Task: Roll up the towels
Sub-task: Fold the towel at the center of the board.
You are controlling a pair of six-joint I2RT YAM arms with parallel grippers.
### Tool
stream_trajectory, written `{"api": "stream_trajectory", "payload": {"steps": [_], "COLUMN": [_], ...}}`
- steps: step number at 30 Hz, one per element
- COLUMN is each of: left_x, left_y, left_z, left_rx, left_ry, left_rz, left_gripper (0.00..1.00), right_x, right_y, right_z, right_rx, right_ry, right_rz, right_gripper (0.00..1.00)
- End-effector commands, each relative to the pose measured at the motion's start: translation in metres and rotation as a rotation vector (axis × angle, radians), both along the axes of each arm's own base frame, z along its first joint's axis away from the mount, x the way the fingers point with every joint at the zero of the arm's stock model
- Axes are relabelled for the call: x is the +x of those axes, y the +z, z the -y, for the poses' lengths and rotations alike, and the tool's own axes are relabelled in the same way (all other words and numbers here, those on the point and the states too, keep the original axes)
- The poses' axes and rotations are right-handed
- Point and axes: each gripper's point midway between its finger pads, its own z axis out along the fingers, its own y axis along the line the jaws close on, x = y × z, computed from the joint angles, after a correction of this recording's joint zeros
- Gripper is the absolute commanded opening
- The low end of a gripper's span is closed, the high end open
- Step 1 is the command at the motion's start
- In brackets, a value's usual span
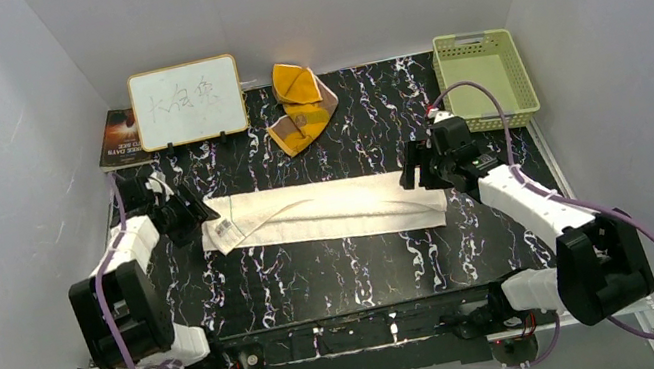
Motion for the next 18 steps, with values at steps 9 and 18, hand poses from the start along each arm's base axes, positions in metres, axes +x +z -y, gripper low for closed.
{"api": "stream_trajectory", "payload": {"steps": [9, 18], "left_x": [0.054, 0.071], "left_y": [-0.002, -0.005], "left_z": [-0.016, 0.001], "left_rx": [0.089, -0.018], "left_ry": [-0.155, -0.223], "left_rz": [0.111, 0.159], "left_gripper": [0.57, 0.42], "right_x": [0.007, 0.006], "right_y": [0.0, -0.007], "right_z": [-0.012, -0.013], "right_rx": [0.012, 0.008], "right_ry": [0.083, 0.098], "right_rz": [0.036, 0.021], "right_gripper": [0.7, 0.7]}}
